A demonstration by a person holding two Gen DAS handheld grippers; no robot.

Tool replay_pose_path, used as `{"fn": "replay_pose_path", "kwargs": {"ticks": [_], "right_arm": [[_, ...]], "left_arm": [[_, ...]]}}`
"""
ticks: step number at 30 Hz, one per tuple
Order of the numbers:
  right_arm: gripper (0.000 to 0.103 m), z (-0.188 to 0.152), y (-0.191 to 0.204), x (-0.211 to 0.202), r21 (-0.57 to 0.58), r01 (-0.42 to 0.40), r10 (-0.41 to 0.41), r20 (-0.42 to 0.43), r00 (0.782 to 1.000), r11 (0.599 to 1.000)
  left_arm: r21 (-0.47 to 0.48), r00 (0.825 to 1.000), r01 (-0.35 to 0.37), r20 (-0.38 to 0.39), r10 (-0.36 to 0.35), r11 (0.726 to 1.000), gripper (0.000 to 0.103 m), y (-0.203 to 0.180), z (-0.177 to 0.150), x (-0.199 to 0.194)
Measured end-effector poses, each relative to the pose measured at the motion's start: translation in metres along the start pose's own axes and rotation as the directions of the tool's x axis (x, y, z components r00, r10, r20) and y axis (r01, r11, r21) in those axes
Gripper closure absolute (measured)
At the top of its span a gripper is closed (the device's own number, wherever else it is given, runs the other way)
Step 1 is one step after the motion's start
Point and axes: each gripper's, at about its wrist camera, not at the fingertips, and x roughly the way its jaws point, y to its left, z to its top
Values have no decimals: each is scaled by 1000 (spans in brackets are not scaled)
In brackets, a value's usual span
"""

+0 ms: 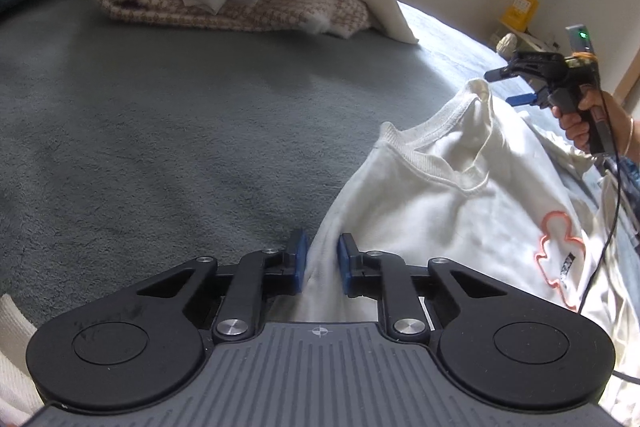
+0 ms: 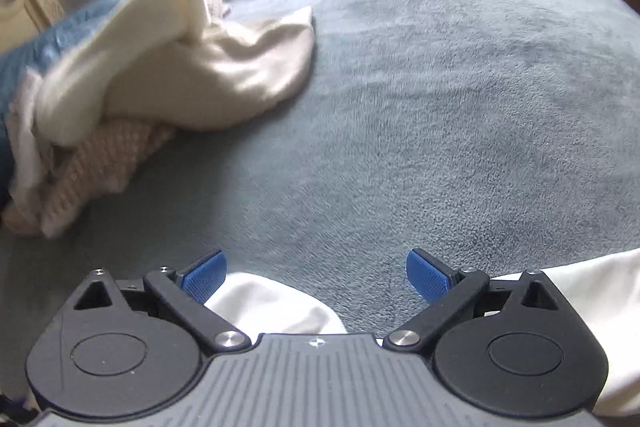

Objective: Fold clothes

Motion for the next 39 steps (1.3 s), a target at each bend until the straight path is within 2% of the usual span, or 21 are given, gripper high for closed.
{"fn": "replay_pose_path", "kwargs": {"ticks": [3,6,9,10,11,12,14,15,17,19,22,25,28,30,34,39], "right_arm": [[4,-7,8,18,-32,35,-37,-42,998,999],[4,-15,12,17,-19,-4,4,-38,999,1000],[18,-23,27,9,-88,-41,32,-101,994,995],[26,-27,34,5,-126,-52,36,-122,992,991],[41,-30,39,0,-142,-64,44,-142,989,988],[47,-33,43,-5,-154,-66,44,-147,988,986],[76,-42,53,-18,-175,-66,40,-147,988,982],[79,-47,55,-27,-170,-58,36,-132,991,984],[84,-55,60,-48,-151,-38,27,-74,997,988],[85,-62,60,-84,-121,-18,23,42,999,993],[86,-72,59,-141,-65,5,9,212,977,998],[87,-85,55,-201,-20,36,-27,338,941,999],[88,-98,44,-258,36,41,-53,443,895,999],[88,-107,38,-294,52,54,-73,516,854,997],[89,-128,30,-369,75,44,-82,645,759,996],[89,-155,36,-447,50,63,-78,776,626,997]], "left_arm": [[14,1000,-11,-4,11,1000,84,-3,1,2],[7,1000,-17,-6,18,1000,83,-4,1,3],[-3,1000,-28,-9,28,1000,82,-6,1,5],[-6,999,-35,-8,34,999,82,-7,2,6],[-8,999,-41,-7,41,999,82,-8,2,6],[-1,999,-52,-4,52,999,82,-10,1,6],[13,997,-76,5,76,997,84,-16,-1,6],[18,996,-88,12,88,996,85,-19,-1,5],[26,993,-112,25,111,993,98,-26,-3,2],[17,989,-139,62,138,990,99,-32,-4,-6],[20,969,-160,193,153,987,99,-42,-1,-35],[27,937,-170,313,153,985,99,-58,4,-70],[30,894,-178,422,149,984,99,-74,13,-107],[34,854,-187,499,145,982,99,-86,21,-136],[51,762,-208,635,129,977,99,-110,35,-193],[132,654,-244,754,62,961,99,-151,48,-255]]}}
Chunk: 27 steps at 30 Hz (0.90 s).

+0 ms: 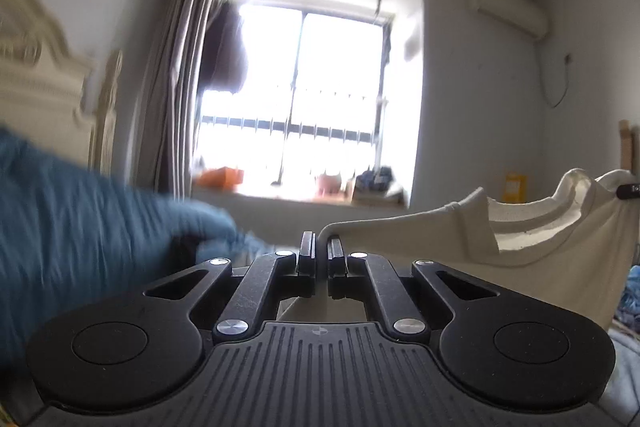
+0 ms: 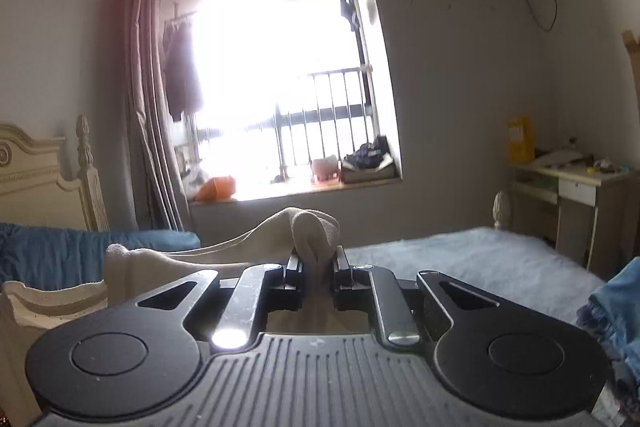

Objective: Fold clothes

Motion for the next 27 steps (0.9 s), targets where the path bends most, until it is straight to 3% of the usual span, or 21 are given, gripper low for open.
{"fn": "replay_pose_path", "kwargs": {"ticks": [6,12,16,20,23,27], "right_arm": [[90,49,-6,-74,14,-35,31,202,979,999],[90,85,-12,-140,-13,-71,71,365,928,997],[90,99,-13,-174,-42,-89,98,453,886,995],[90,105,-18,-195,-53,-113,124,507,853,992],[91,104,-20,-194,-61,-110,126,514,849,992],[91,94,-26,-171,-46,-98,108,476,873,994]], "left_arm": [[37,983,47,178,-52,998,99,-19,70,-32],[80,939,73,331,-96,994,99,-33,130,-66],[123,901,71,418,-117,990,99,-45,152,-87],[149,875,74,464,-136,986,99,-53,166,-95],[162,874,81,463,-148,984,99,-59,163,-85],[161,902,95,404,-154,982,99,-63,143,-51]]}}
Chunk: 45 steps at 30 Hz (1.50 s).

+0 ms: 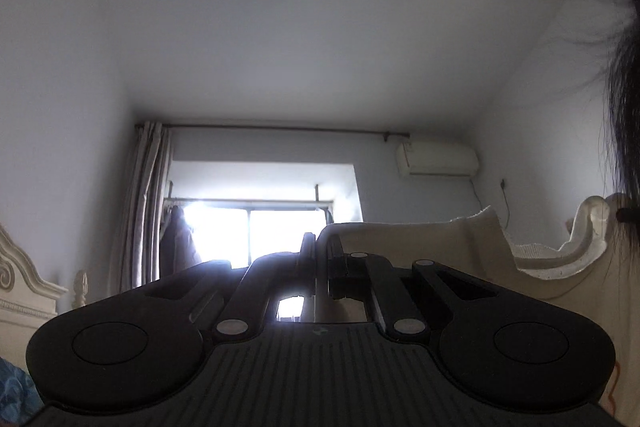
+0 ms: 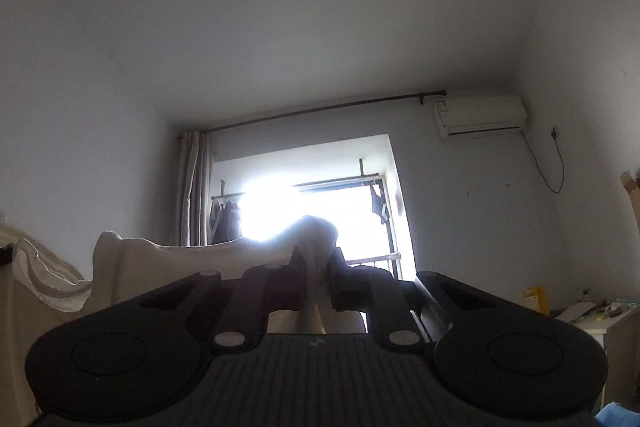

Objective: Fold clothes

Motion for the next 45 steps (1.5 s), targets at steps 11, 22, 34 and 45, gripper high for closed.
{"fn": "replay_pose_path", "kwargs": {"ticks": [11,22,34,45], "right_arm": [[91,-108,-39,111,-11,127,-126,-241,962,992],[91,-326,-63,241,-74,246,-242,-584,775,966],[54,-536,-115,289,34,546,-207,-904,374,837],[48,-450,-168,192,441,683,9,-844,537,581]], "left_arm": [[-73,938,-6,-347,-20,997,99,10,-169,123],[-61,723,-48,-691,-7,997,99,36,-381,225],[-51,350,-186,-937,18,981,66,41,-524,216],[-225,441,-338,-895,-58,914,48,95,-436,154]]}}
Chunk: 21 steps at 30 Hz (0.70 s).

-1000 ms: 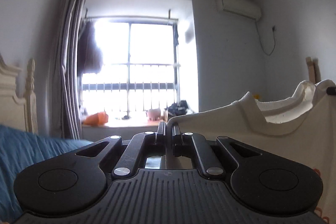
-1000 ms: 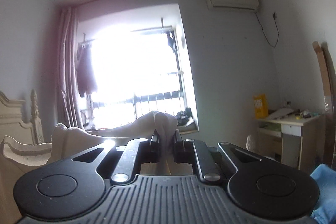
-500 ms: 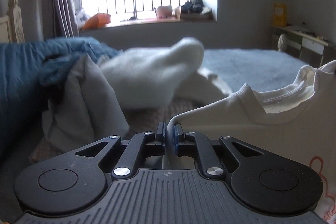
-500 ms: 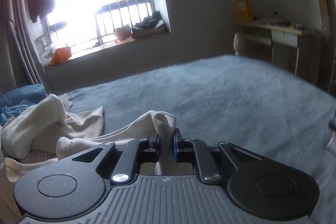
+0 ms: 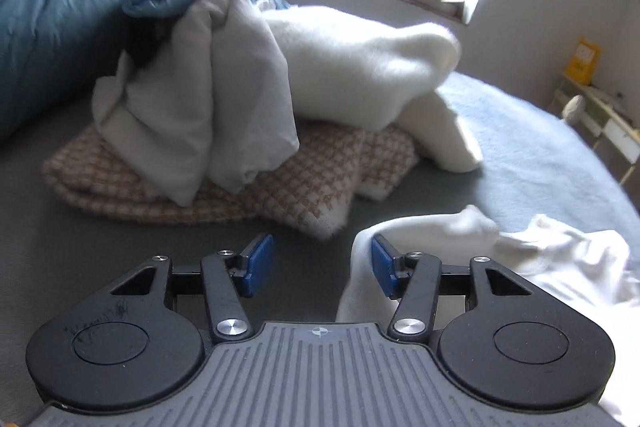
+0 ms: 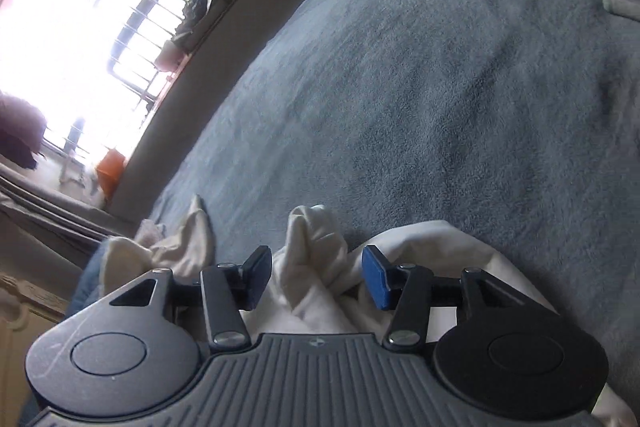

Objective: Fold clothes
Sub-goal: 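Lay the sweatshirt flat on the bed and open both grippers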

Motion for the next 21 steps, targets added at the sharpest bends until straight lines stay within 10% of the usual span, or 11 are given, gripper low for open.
{"fn": "replay_pose_path", "kwargs": {"ticks": [12,17,21], "right_arm": [[44,-66,22,-131,55,-310,315,-150,937,949],[44,-132,39,-137,52,-354,350,-346,871,934],[44,-202,32,-112,28,-275,257,-455,852,961]], "left_arm": [[-54,995,49,92,-44,997,39,42,12,-197],[63,979,176,-117,-167,982,37,19,-34,-230],[183,912,301,-340,-227,936,37,-23,-120,-222]]}}
